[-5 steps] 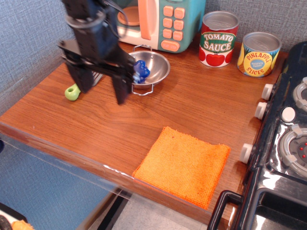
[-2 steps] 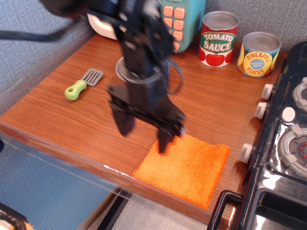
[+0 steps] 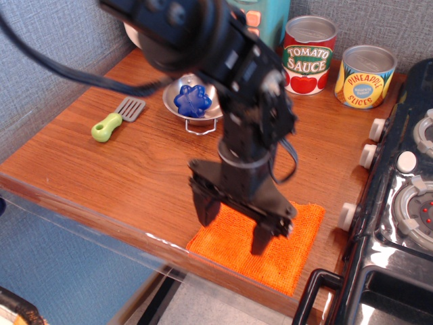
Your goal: Move the orange towel to in front of the cans of tomato sauce.
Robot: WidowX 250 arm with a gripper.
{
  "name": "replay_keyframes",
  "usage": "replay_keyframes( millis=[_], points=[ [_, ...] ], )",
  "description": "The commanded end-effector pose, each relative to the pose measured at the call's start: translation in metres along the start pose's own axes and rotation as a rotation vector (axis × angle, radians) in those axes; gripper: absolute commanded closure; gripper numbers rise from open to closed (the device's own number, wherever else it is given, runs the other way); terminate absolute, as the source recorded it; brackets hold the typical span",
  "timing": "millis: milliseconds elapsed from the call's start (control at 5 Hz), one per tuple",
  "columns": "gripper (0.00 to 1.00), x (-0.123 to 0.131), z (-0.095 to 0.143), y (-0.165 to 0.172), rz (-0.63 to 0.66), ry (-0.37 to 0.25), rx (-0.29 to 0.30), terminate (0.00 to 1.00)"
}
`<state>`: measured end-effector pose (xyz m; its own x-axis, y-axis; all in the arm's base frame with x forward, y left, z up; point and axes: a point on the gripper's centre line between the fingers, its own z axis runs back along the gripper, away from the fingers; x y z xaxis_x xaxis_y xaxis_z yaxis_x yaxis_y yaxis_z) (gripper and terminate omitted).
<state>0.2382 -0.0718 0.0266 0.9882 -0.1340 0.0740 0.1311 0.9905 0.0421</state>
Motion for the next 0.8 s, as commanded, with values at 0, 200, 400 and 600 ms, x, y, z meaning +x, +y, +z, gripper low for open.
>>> replay_keyframes(
  millis=[0, 200, 400, 600],
  points=[
    [0.00, -0.001, -0.008, -0.022, 0.009, -0.024, -0.034, 0.00],
    [0.00, -0.003, -0.010, -0.021, 0.013, -0.023, -0.019, 0.00],
    [0.00, -0.010, -0.022, -0.008, 0.029, 0.009, 0.011, 0.00],
    [0.00, -0.016, -0.033, 0.000, 0.030, 0.042, 0.040, 0.00]
  ],
)
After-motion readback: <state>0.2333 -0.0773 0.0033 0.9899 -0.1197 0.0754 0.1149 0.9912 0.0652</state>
